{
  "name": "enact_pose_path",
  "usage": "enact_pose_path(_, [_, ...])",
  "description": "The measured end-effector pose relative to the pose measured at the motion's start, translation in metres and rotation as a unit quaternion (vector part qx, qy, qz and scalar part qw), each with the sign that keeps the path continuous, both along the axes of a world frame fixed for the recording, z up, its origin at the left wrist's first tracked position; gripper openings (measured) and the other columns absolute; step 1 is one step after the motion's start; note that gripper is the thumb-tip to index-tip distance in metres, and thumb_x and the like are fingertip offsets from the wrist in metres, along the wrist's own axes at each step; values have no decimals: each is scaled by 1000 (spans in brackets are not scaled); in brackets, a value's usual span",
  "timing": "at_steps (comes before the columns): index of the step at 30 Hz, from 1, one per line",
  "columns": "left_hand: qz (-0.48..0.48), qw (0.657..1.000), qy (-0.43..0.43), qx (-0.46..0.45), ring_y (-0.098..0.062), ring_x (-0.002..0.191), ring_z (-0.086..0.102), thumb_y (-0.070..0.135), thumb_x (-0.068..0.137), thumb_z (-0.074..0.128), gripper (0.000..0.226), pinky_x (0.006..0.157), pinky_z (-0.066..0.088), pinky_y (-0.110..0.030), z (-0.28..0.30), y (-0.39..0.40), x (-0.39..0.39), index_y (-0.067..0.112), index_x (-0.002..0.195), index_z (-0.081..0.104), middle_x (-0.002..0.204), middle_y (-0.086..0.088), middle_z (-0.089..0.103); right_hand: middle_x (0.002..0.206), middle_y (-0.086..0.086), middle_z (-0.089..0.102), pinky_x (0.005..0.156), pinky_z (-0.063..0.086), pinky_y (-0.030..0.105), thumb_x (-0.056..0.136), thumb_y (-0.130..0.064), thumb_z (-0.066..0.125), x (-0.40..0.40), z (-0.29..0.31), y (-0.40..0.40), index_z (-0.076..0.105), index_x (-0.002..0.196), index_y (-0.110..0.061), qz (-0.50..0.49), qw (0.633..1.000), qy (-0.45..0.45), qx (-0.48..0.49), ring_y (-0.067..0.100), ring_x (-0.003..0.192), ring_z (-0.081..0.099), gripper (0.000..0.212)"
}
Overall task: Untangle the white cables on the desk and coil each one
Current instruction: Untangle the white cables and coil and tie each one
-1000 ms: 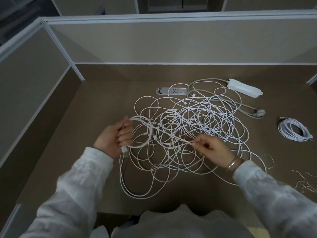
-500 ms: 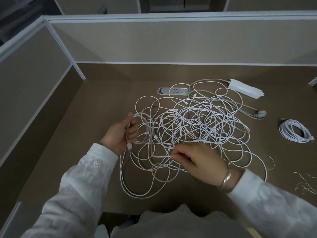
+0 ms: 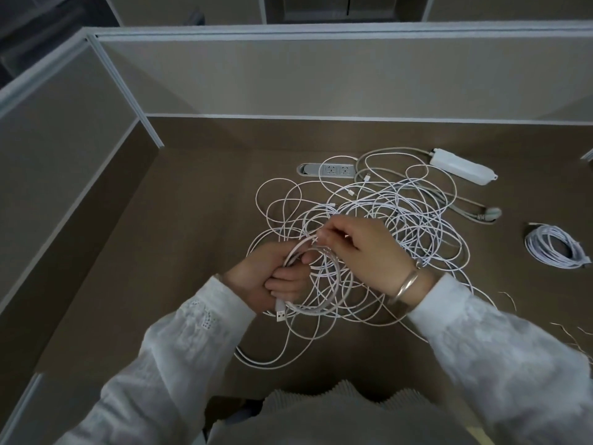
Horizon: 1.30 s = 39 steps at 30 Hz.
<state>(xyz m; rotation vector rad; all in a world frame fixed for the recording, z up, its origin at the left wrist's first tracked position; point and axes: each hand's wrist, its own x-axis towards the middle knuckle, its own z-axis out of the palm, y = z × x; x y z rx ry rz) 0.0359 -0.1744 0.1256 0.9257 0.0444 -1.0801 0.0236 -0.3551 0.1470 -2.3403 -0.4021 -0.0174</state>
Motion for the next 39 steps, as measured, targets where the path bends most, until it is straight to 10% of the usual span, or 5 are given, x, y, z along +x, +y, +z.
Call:
enact_pose_path(8, [-7, 996, 83, -41, -7, 32, 10, 32, 96, 44, 38, 30, 20, -17, -2, 7, 4, 20, 59, 44, 45, 8, 12, 79, 5, 67, 58, 43, 20, 83, -36, 68, -3, -15, -7, 67, 93, -13, 36, 980, 181, 80, 5, 61, 54, 26])
enact_pose_path(14, [-30, 989, 101, -104, -7, 35, 16, 28, 84, 70, 34, 33, 26, -19, -10, 10, 3, 17, 63, 47, 46, 8, 18, 49, -4, 48, 37, 20, 15, 91, -20, 58, -8, -26, -7, 58, 72, -13, 27, 877, 346, 331, 5, 37, 29, 20])
enact_pose_path(19, [-24, 996, 79, -44, -6, 34, 14, 32, 94, 46, 36, 32, 24, -17, 0, 12, 7, 18, 62, 49, 47, 9, 16, 46, -5, 35, 36, 15, 15, 80, -39, 57, -10, -26, -7, 60, 72, -13, -9, 779, 433, 452, 5, 38, 22, 28])
enact_pose_path(26, [-27, 997, 30, 62, -4, 28, 14, 33, 94, 42, 36, 31, 19, -16, 11, 9, 1, 13, 67, 54, 37, 10, 22, 43, -5, 29, 43, 9, 22, 78, -45, 61, -12, -27, -12, 57, 66, -14, -13, 802, 454, 389, 10, 44, 12, 34])
enact_pose_path(39, [298, 951, -7, -85, -6, 37, 11, 18, 68, 78, 24, 33, 18, -17, -8, 107, 46, 16, 59, 56, 47, 8, 19, 66, -4, 68, 57, 45, 20, 87, -13, 64, -20, -83, -69, 69, 88, -13, -50, 968, 196, 150, 2, 52, 53, 4])
